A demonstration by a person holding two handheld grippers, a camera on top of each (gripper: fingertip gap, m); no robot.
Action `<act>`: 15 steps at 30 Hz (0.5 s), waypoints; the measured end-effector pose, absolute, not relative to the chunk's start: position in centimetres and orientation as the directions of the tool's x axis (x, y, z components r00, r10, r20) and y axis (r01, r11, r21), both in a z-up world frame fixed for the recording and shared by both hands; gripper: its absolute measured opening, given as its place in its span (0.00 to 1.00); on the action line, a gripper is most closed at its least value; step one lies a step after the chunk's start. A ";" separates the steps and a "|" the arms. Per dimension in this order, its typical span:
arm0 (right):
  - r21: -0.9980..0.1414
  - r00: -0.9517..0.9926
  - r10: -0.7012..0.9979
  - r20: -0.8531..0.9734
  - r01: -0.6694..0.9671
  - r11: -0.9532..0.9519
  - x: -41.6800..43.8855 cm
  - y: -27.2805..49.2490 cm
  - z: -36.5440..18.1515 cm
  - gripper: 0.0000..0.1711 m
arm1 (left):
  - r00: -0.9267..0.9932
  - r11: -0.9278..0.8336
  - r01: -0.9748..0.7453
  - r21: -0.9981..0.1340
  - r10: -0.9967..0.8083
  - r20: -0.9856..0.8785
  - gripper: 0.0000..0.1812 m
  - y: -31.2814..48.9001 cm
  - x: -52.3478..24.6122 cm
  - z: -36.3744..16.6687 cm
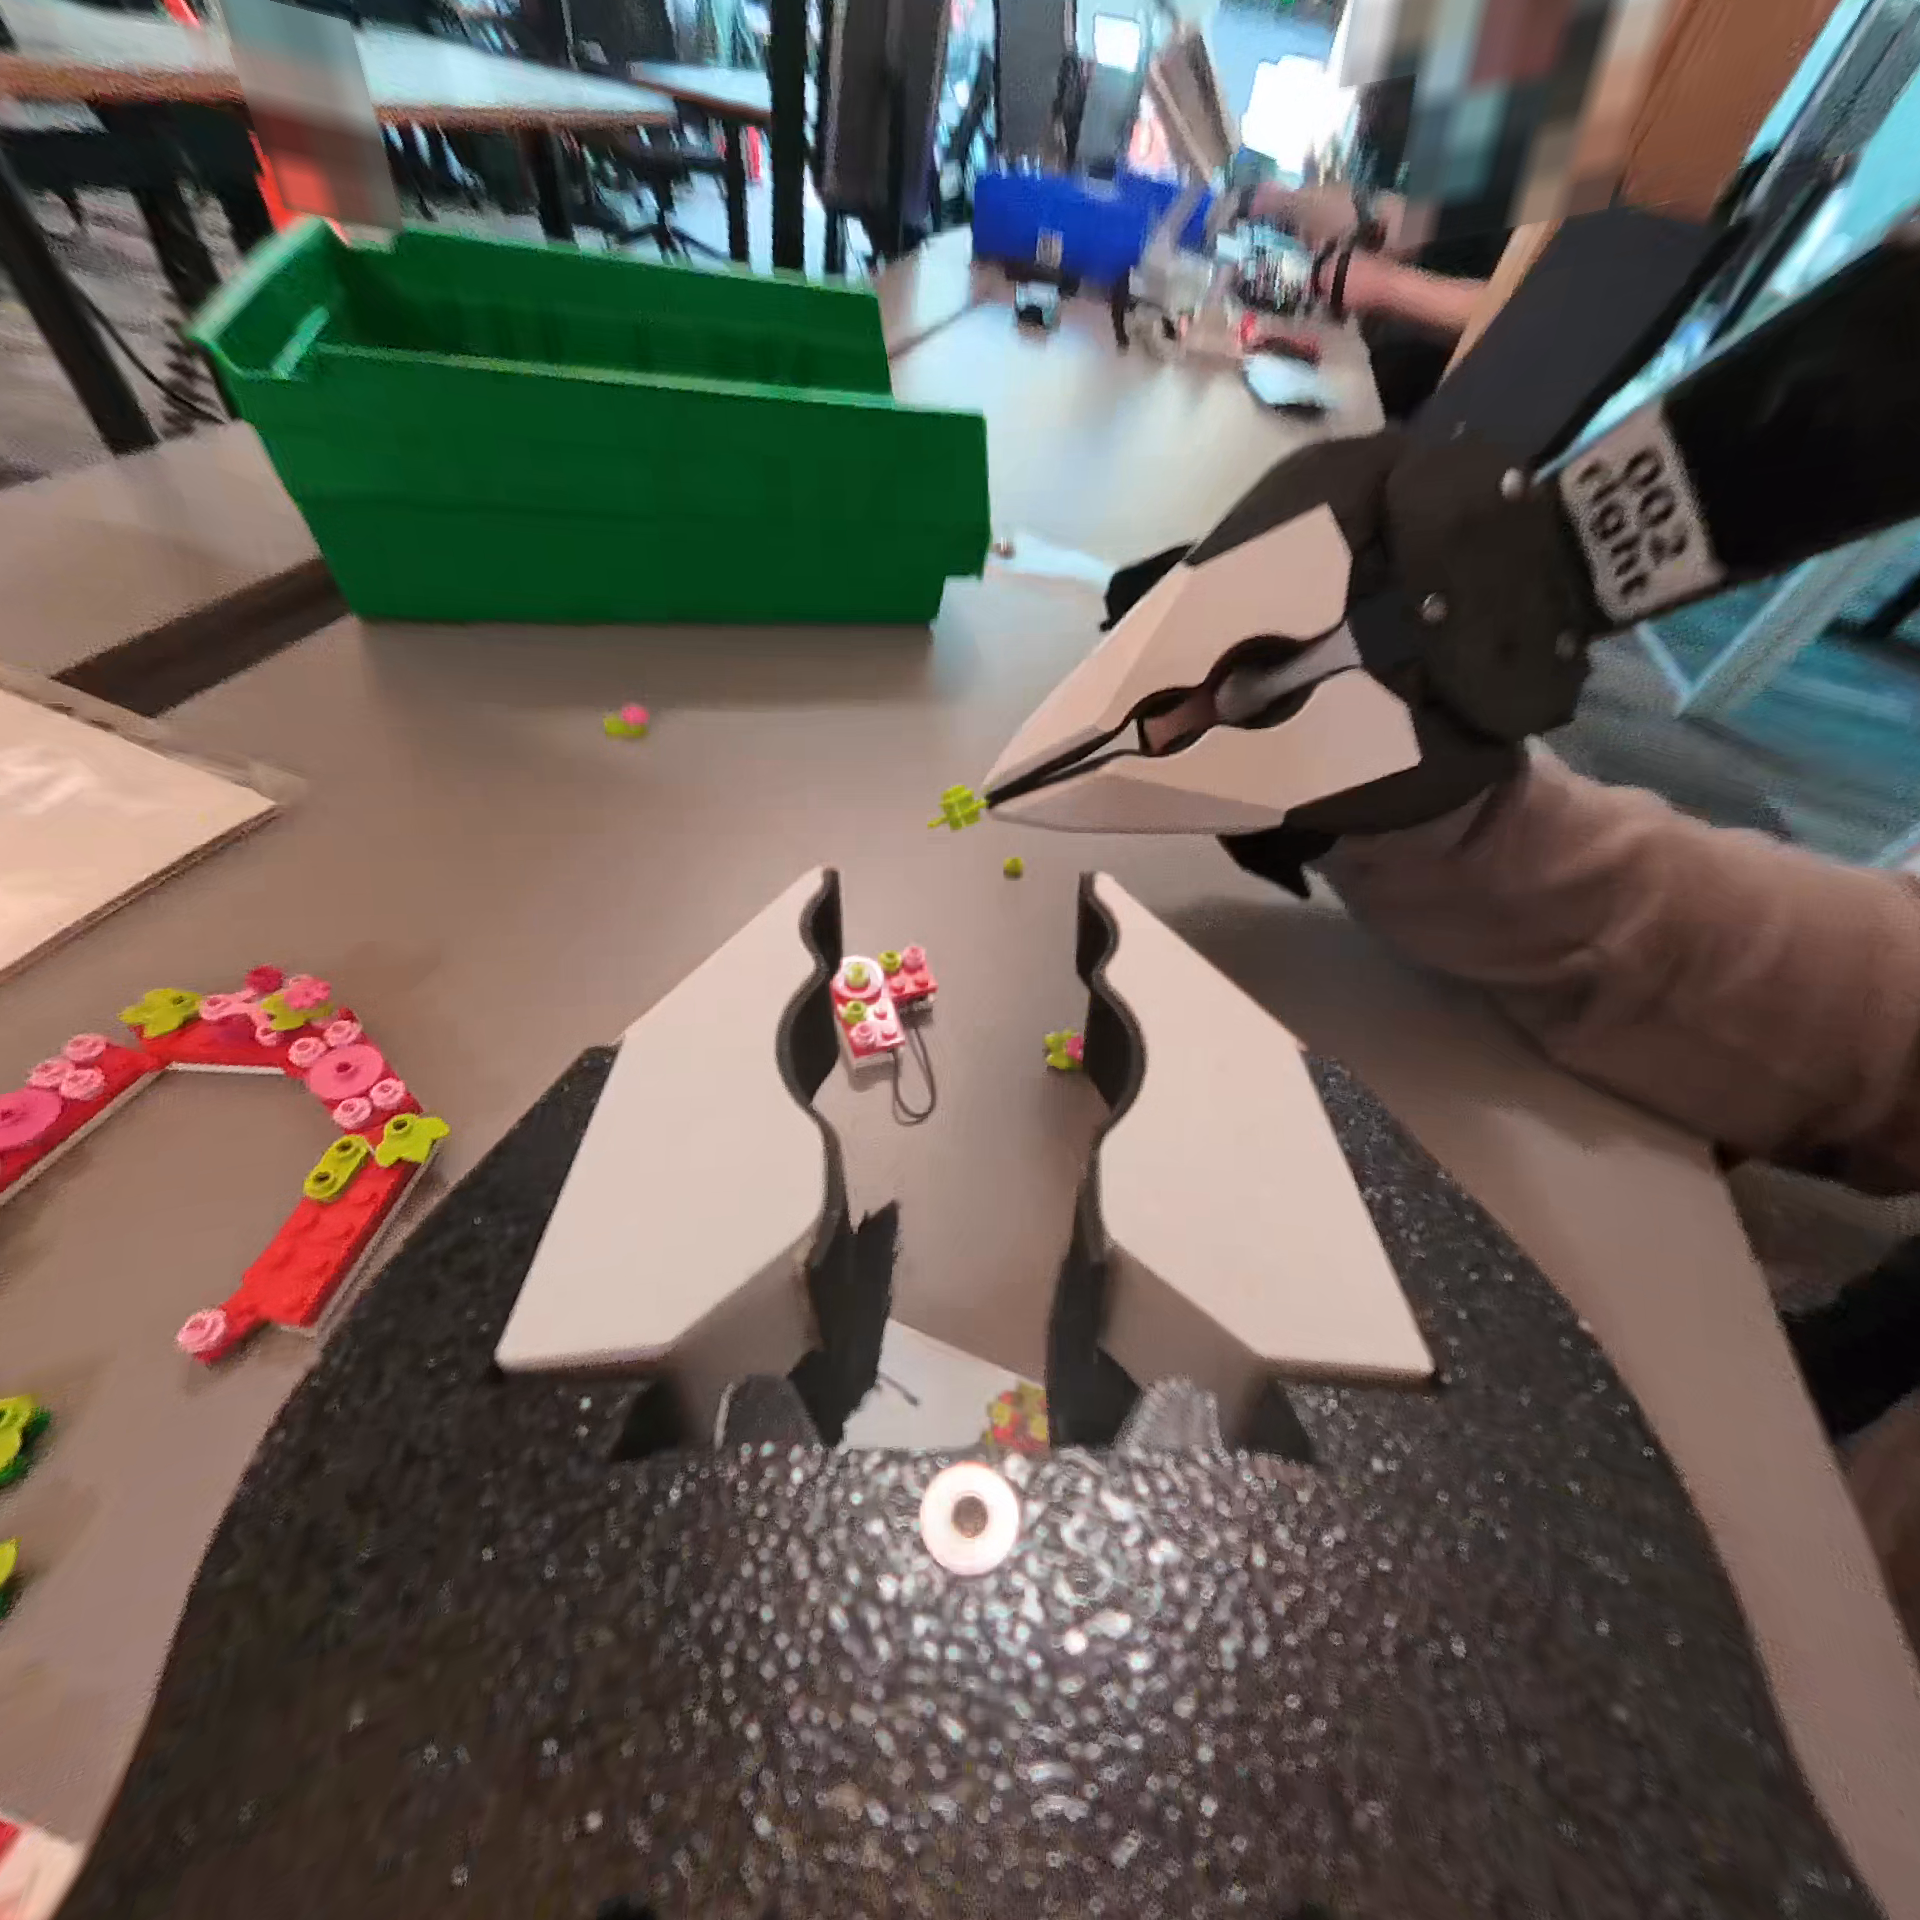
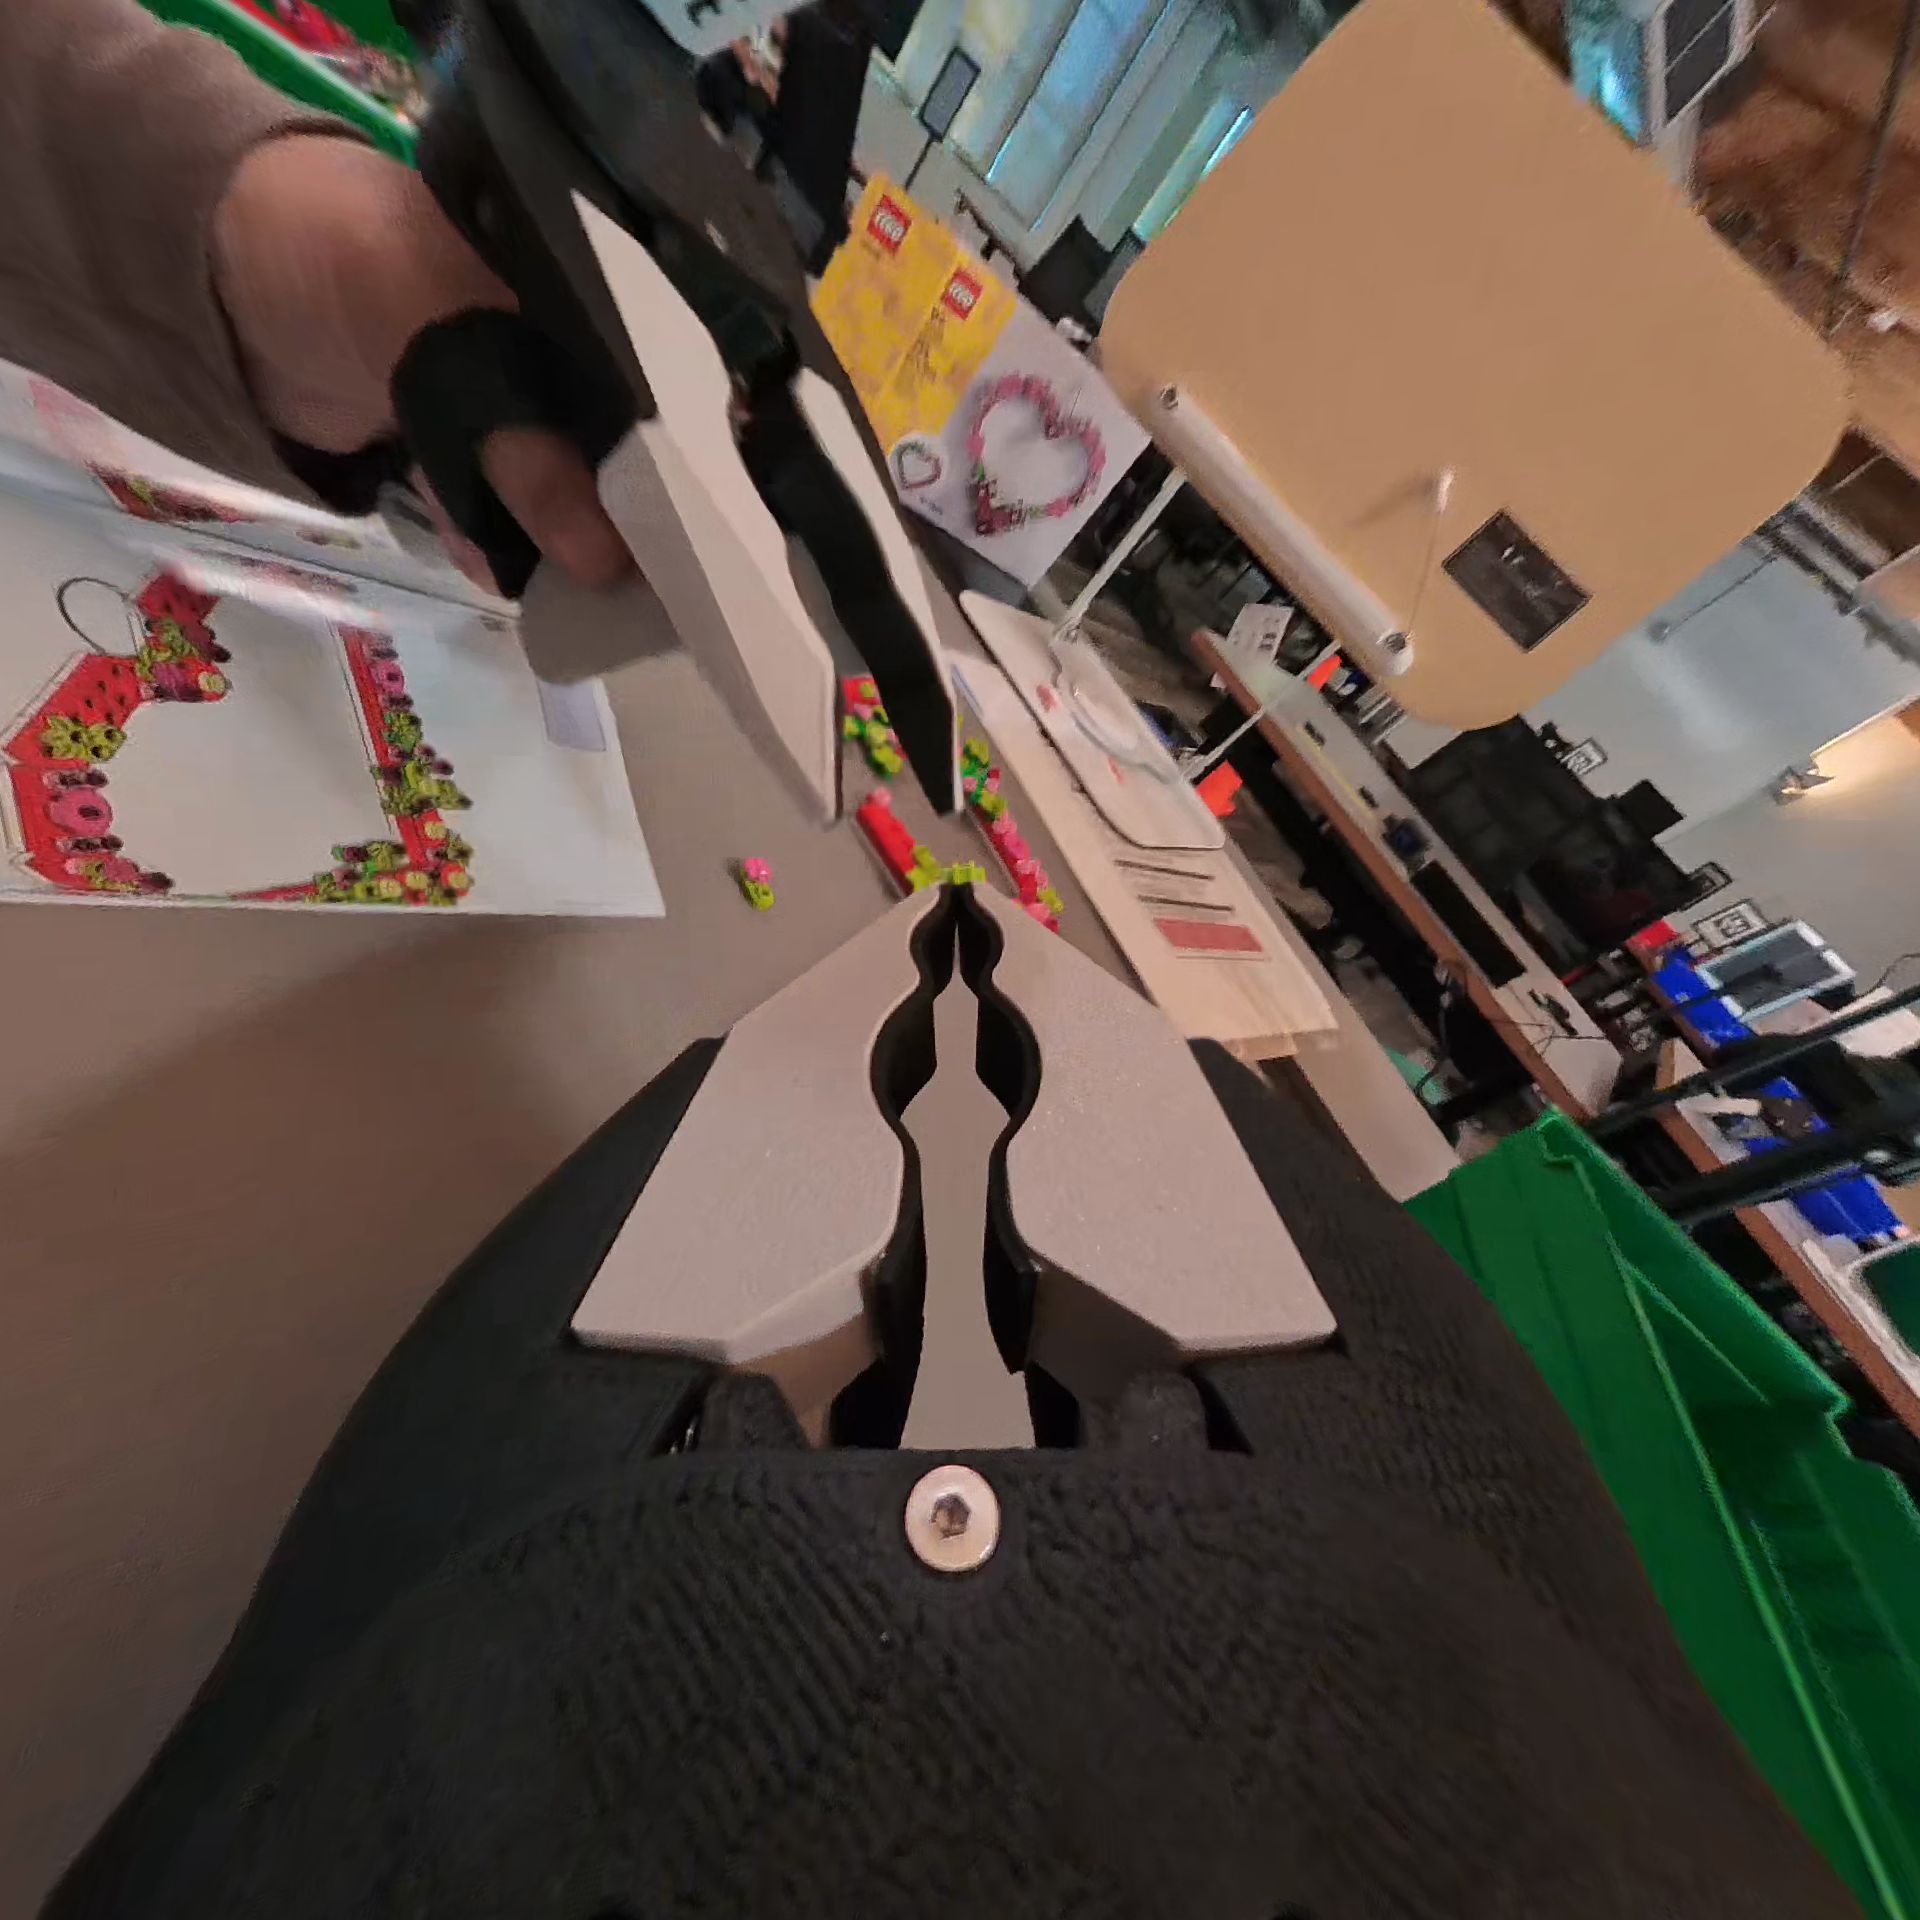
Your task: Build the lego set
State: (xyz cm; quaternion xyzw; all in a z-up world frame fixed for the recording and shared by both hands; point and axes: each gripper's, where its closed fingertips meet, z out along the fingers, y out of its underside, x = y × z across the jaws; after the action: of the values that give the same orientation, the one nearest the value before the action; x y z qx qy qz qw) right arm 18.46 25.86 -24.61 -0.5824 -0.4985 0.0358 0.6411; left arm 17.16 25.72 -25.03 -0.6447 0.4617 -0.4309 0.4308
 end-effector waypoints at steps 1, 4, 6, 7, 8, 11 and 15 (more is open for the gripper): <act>-0.772 0.504 0.606 0.615 0.541 0.333 18.4 25.8 -24.2 0.00 | 0.221 -0.219 -0.191 -0.957 -0.959 0.176 0.24 25.7 16.6 -24.5; -0.666 0.475 0.474 0.741 0.611 0.429 17.9 25.5 -23.1 0.00 | 0.293 -0.256 -0.116 -0.960 -0.932 0.214 0.20 25.6 15.4 -23.9; -0.648 0.492 0.422 0.762 0.586 0.487 17.0 24.8 -22.1 0.00 | 0.303 -0.261 -0.074 -0.963 -0.925 0.228 0.18 25.1 15.2 -23.8; -0.635 0.500 0.393 0.772 0.572 0.519 16.5 24.4 -21.7 0.00 | 0.304 -0.260 -0.051 -0.964 -0.924 0.234 0.18 24.8 15.1 -23.8; -0.599 0.494 0.346 0.798 0.582 0.550 16.3 24.1 -21.4 0.00 | 0.290 -0.269 -0.021 -0.963 -0.923 0.252 0.18 24.2 15.2 -23.7; -0.449 0.430 0.197 0.881 0.629 0.634 15.3 22.8 -20.9 0.00 | 0.204 -0.337 0.121 -0.934 -0.912 0.355 0.18 22.6 15.1 -22.6; -0.381 0.397 0.151 0.905 0.603 0.701 13.9 21.1 -21.1 0.00 | 0.202 -0.238 0.213 -0.948 -0.938 0.280 0.18 21.5 14.0 -21.7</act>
State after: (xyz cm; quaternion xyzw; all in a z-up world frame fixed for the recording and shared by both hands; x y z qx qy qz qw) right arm 13.93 21.09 -21.07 -0.3565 -0.5284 -0.1496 0.7559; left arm 14.03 21.50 -21.72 -0.5674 0.3199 -0.5449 0.5281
